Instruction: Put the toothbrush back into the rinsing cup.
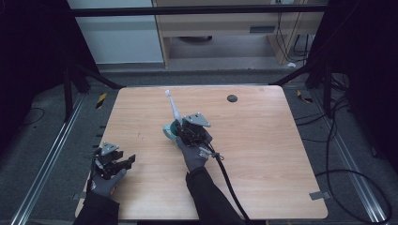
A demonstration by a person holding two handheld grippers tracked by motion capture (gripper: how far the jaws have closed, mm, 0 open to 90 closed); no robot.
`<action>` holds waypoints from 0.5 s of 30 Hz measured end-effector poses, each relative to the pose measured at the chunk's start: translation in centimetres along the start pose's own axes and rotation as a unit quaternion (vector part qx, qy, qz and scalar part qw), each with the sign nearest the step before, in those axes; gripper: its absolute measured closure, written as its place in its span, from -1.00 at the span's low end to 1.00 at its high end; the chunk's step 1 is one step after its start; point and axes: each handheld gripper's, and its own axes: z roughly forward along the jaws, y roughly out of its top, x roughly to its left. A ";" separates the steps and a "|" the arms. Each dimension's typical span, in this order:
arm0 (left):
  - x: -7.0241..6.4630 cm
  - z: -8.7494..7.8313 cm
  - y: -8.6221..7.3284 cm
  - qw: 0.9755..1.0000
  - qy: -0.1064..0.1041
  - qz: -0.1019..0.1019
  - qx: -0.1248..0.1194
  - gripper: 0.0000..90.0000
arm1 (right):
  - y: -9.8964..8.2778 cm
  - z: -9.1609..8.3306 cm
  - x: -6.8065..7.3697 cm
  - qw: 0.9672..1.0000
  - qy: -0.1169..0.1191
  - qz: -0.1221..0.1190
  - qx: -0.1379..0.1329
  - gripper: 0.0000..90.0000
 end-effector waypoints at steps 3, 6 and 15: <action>-0.1 0.0 0.0 1.000 0.000 0.001 -0.001 -0.07 | 0.3 -1.7 -0.6 1.000 0.012 -0.002 -0.020 0.03; -0.1 -0.1 0.0 1.000 -0.001 0.000 -0.003 -0.07 | 0.9 -3.6 -2.2 0.999 0.029 0.004 -0.026 -0.08; -0.2 0.3 -0.1 1.000 -0.005 0.005 0.005 -0.14 | -0.1 -9.0 -11.3 0.999 0.009 -0.008 0.031 -0.43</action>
